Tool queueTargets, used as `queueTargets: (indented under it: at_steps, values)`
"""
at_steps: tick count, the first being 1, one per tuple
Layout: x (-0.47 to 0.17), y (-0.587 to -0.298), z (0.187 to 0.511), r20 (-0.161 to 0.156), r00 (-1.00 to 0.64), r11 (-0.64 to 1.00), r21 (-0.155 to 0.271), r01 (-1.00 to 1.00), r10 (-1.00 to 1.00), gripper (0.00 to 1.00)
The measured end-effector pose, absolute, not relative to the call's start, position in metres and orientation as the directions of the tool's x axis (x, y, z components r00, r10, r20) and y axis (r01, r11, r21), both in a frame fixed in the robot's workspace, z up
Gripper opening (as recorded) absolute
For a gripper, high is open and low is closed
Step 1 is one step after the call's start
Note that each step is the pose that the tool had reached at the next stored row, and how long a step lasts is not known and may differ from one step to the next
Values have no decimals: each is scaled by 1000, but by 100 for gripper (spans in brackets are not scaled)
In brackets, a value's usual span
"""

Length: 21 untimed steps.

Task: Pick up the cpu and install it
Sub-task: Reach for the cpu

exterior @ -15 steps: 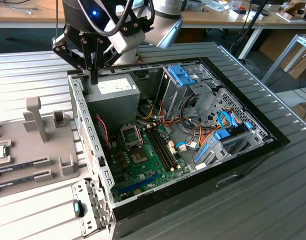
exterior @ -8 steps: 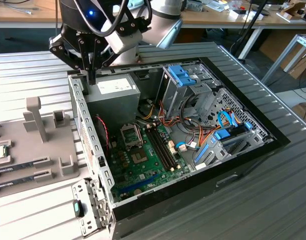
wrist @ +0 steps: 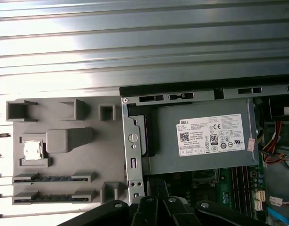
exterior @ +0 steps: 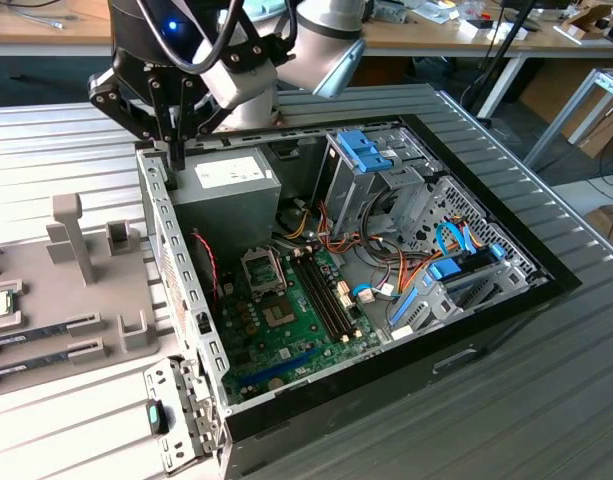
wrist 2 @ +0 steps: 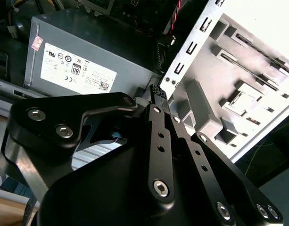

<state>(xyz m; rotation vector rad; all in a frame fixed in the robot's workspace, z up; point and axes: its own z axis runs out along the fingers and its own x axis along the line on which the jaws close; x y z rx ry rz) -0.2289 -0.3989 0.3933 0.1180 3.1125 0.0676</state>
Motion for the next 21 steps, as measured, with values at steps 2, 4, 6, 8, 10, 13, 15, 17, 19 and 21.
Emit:
queueTargets:
  at_steps: [2,4,6,8,10,13,15,17,19,21]
  values:
    - [-230,-399,393,-24,-997,996,44,75,76,11]
    - [-232,-399,393,-24,-997,996,44,75,76,11]
    - [-233,-399,393,-24,-997,996,44,75,76,11]
    - [-234,-399,393,-24,-997,996,44,75,76,11]
    - [-236,-399,393,-24,-997,996,44,75,76,11]
    - [-237,-399,393,-24,-997,996,44,75,76,11]
    - [-239,-399,393,-24,-997,996,44,75,76,11]
    - [-241,-399,393,-24,-997,996,44,75,76,11]
    - [-243,-399,393,-24,-997,996,44,75,76,11]
    - [-246,-399,393,-24,-997,996,44,75,76,11]
